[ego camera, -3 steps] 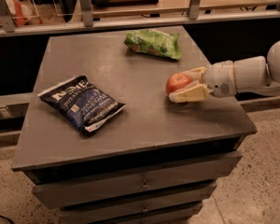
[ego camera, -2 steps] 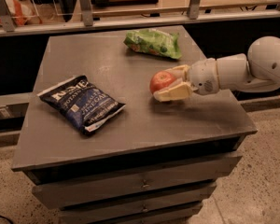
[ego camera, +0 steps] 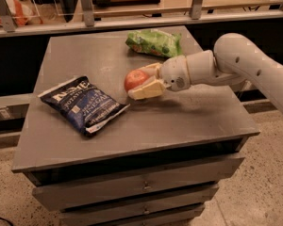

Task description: Move apple near blue chip bag

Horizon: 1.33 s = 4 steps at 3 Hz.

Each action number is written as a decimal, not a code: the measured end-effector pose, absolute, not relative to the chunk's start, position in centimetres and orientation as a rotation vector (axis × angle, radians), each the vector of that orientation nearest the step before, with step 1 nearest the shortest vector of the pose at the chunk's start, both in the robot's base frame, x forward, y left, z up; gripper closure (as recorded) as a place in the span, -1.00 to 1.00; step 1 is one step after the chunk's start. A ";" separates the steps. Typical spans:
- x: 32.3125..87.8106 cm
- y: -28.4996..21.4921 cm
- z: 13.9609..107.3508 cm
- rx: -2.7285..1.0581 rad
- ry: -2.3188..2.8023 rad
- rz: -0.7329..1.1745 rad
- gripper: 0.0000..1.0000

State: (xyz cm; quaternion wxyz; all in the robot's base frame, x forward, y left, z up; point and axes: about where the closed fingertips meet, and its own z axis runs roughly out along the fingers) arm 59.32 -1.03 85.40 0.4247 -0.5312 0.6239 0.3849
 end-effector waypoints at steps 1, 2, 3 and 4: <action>59.7 1.2 85.2 -1.350 1.575 0.958 1.00; 59.8 2.6 84.9 -1.359 1.568 0.976 1.00; 59.8 3.5 84.9 -1.360 1.563 0.997 0.81; 59.5 4.0 84.7 -1.354 1.582 1.014 0.34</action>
Offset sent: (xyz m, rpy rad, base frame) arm 0.0071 0.0482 -0.0077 -0.0059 0.0179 0.0380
